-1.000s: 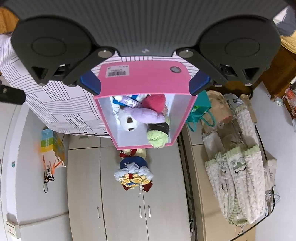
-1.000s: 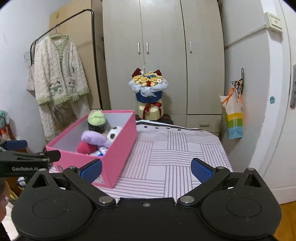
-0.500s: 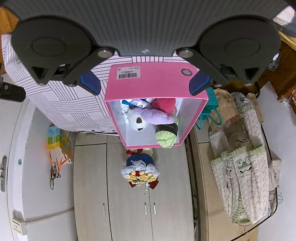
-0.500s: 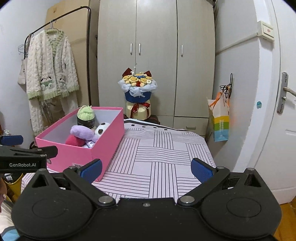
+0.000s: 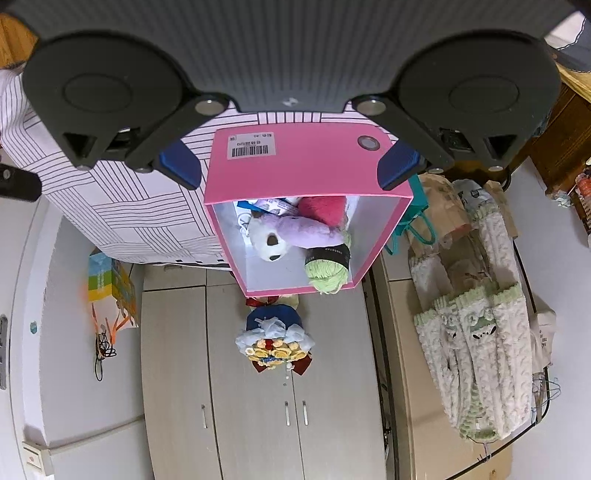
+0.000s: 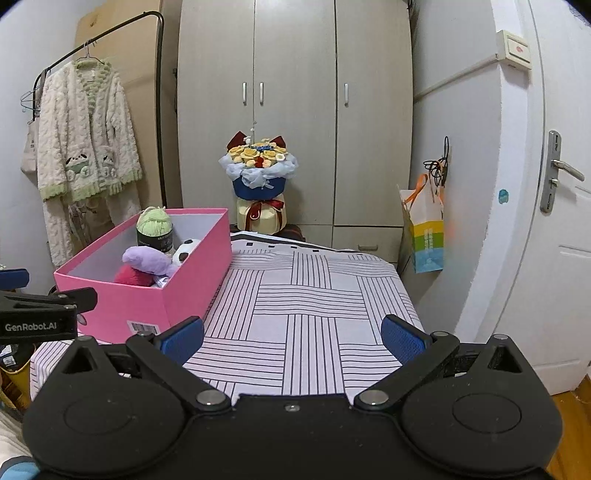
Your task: Organize soft objects
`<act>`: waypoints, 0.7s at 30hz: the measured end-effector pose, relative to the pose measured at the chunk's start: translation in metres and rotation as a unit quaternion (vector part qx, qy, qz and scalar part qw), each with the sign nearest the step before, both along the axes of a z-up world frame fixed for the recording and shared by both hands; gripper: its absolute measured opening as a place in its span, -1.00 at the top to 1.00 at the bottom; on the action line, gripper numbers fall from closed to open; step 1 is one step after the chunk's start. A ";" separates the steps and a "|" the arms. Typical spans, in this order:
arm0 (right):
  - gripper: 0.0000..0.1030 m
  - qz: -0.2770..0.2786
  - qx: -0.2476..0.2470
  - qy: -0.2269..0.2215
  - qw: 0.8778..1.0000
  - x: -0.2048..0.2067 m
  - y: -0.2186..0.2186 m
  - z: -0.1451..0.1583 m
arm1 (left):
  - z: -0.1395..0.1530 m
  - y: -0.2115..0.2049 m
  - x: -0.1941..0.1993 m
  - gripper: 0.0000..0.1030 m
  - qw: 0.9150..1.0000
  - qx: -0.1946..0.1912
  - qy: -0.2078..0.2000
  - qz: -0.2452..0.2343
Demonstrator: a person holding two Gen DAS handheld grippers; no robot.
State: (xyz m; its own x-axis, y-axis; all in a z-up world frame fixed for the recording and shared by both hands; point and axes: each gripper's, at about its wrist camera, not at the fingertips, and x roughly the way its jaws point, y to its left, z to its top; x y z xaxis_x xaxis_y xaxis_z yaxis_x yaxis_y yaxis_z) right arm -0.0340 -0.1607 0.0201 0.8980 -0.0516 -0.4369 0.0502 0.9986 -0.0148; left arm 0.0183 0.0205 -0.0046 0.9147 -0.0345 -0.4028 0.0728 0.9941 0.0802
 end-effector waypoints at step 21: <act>-1.00 -0.010 -0.020 -0.041 0.999 -0.003 0.011 -0.003 | -0.007 -0.003 -0.005 -1.00 1.000 -0.002 -0.017 -0.009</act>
